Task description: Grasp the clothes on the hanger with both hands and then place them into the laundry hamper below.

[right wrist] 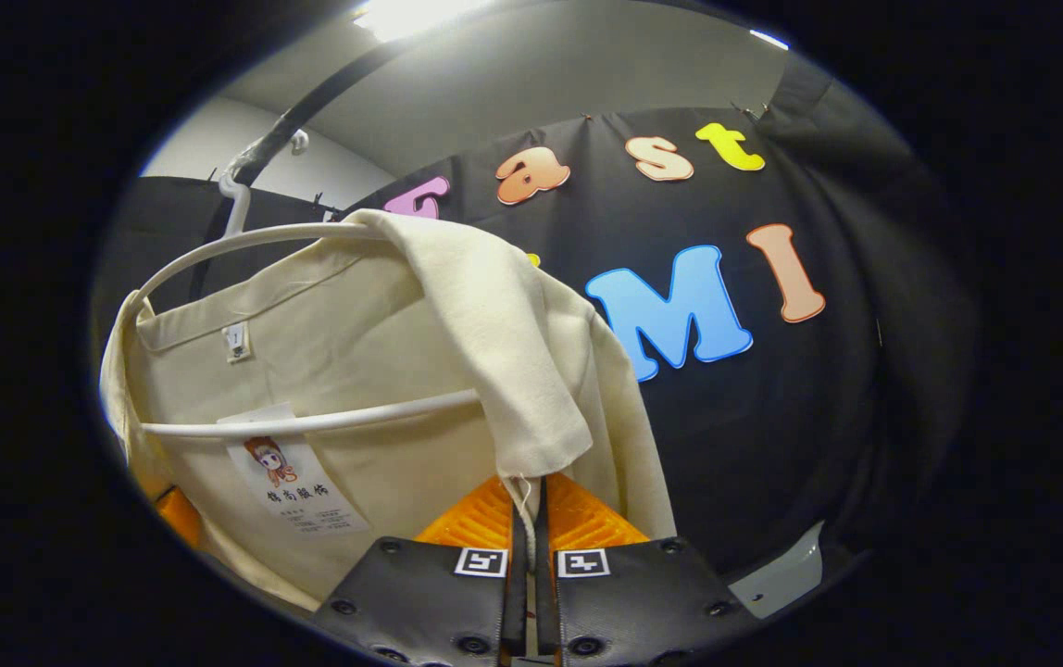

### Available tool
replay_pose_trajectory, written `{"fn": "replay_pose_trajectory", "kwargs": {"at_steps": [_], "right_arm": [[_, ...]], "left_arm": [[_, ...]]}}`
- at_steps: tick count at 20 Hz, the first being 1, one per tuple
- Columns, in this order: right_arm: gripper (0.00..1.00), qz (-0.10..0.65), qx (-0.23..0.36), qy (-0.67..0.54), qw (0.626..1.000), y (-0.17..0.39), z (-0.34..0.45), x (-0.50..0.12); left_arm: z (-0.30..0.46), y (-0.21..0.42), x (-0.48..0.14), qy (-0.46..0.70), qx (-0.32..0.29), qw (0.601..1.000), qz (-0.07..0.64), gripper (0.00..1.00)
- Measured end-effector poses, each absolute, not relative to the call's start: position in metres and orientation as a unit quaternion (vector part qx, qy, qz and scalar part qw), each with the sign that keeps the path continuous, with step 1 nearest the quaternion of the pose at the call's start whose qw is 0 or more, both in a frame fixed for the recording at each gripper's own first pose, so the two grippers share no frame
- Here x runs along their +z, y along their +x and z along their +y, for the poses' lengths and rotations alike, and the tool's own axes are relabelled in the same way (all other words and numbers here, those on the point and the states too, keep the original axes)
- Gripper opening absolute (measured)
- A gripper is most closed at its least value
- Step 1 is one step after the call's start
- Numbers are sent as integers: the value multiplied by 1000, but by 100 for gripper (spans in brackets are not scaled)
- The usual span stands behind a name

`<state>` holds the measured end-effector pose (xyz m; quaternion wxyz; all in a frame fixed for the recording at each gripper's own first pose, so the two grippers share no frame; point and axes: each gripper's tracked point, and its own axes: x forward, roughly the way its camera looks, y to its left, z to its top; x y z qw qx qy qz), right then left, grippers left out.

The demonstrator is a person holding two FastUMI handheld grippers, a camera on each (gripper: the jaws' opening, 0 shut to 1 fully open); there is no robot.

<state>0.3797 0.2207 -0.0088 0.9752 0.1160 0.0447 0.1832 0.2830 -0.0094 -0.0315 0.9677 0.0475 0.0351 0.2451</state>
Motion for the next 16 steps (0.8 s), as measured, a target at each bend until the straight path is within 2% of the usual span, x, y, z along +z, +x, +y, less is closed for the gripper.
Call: {"fn": "replay_pose_trajectory", "kwargs": {"at_steps": [1, 3, 8, 16], "right_arm": [[2, 37, 191, 117, 974, 380, 220, -6], [1, 21, 184, 105, 977, 384, 207, 0], [1, -39, 156, 56, 985, 389, 177, 20], [1, -74, 106, 66, 989, 405, 135, 44]], "left_arm": [[-2, 277, -29, 47, 256, 965, 29, 9], [7, 271, -21, 43, 263, 964, 18, 2], [22, 251, 7, 64, 265, 962, -9, 1], [47, 232, 45, 91, 290, 952, -46, 1]]}}
